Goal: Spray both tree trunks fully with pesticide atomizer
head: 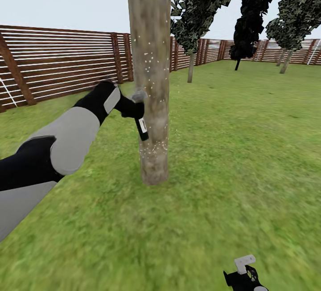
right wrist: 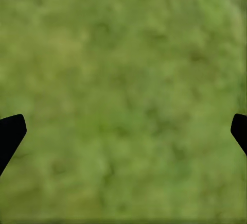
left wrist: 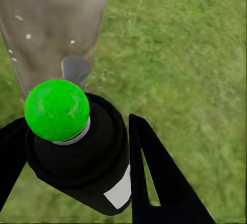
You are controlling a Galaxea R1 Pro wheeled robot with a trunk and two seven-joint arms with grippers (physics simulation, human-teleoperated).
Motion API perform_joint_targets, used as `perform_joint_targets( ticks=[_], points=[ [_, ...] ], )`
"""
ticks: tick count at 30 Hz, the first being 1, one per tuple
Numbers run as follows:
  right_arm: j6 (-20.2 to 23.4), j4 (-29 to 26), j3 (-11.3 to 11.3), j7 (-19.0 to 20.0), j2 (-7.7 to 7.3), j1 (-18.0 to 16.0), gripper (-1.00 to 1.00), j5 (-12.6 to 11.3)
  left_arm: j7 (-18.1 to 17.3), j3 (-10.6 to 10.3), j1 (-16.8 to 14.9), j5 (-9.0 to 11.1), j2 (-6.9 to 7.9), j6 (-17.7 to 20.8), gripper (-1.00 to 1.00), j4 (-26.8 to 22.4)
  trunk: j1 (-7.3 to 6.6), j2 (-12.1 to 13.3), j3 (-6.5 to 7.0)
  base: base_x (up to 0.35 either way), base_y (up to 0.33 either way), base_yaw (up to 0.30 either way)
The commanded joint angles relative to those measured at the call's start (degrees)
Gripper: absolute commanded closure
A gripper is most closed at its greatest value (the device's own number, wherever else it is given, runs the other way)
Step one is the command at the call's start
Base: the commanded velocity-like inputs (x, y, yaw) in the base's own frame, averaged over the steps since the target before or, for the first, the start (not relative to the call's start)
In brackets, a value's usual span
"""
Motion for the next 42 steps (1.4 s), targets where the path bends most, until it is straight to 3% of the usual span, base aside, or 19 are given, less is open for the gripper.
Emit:
perform_joint_targets(
  ticks=[1, 5, 9, 16, 19, 21, 22, 26, 31, 35, 38, 42],
  points=[
    [-0.22, 0.04, -0.47, 0.16, 0.01, -0.04, -1.00, 0.45, -0.23, 0.36, -0.02, -0.28, 0.01, -1.58, 1.00, 3.37, -0.02, -0.03, -0.04, 0.000, 0.000, 0.000],
    [-0.22, 0.04, -0.47, 0.19, 0.01, -0.03, -1.00, 0.45, -0.23, 0.35, 0.03, -0.45, 0.09, -7.36, 1.00, 11.19, -0.02, -0.03, -0.04, 0.000, 0.000, 0.000],
    [-0.22, 0.04, -0.47, 0.16, 0.01, -0.01, -1.00, 0.45, -0.20, 0.33, 0.63, -0.48, 0.13, -9.56, 1.00, 12.42, -0.02, -0.03, -0.04, 0.000, 0.000, 0.000],
    [-0.29, 0.04, -0.47, 0.19, 0.01, -0.04, -1.00, 0.45, -0.14, 0.33, 11.30, -0.53, 0.22, -23.02, 1.00, 12.66, -0.02, -0.03, -0.04, 0.000, 0.000, 0.000],
    [-0.30, 0.04, -0.47, 0.18, 0.01, -0.05, -1.00, 0.45, -0.14, 0.33, 14.36, -0.50, 0.22, -26.13, 1.00, 12.69, -0.02, -0.03, -0.04, 0.000, 0.000, 0.000],
    [-0.41, 0.00, -0.48, 0.18, 0.01, -0.04, -1.00, 0.45, -0.15, 0.33, 19.48, -0.51, 0.32, -33.18, 1.00, 12.70, -0.02, -0.03, -0.04, 0.000, 0.000, 0.000],
    [-0.46, -0.02, -0.47, 0.20, 0.01, -0.04, -1.00, 0.48, -0.15, 0.33, 20.83, -0.52, 0.47, -34.72, 1.00, 12.70, -0.02, -0.03, -0.04, 0.000, 0.000, 0.000],
    [-0.58, -0.04, -0.47, 0.24, 0.03, -0.01, -1.00, 0.61, -0.14, 0.33, 27.29, -0.50, 2.94, -40.27, 1.00, 12.70, -0.02, -0.03, -0.04, 0.000, 0.000, 0.000],
    [-0.57, 0.00, -0.50, 0.24, 0.05, 0.01, -1.00, 0.62, -0.14, 0.33, 35.65, -0.37, 3.72, -50.74, 1.00, 12.66, -0.02, -0.03, -0.04, 0.012, 0.018, 0.000],
    [-0.54, 0.55, -0.58, 0.22, 0.03, 0.02, -1.00, 0.56, -0.14, 0.33, 37.74, -0.37, 4.14, -53.22, 1.00, 12.58, -0.02, -0.03, -0.04, 0.149, 0.227, 0.000],
    [-0.51, 4.44, -0.66, 0.17, -0.23, 0.03, -1.00, 0.52, -0.14, 0.33, 37.95, -0.39, 5.73, -53.50, 1.00, 12.55, -0.02, -0.03, -0.04, 0.054, 0.323, 0.000],
    [-0.56, 9.26, -0.60, 0.15, -0.20, 0.03, -1.00, 0.53, -0.18, 0.33, 38.00, -0.47, 6.38, -53.51, 1.00, 12.59, -0.02, -0.03, -0.04, 0.032, 0.342, -0.100]
  ],
)
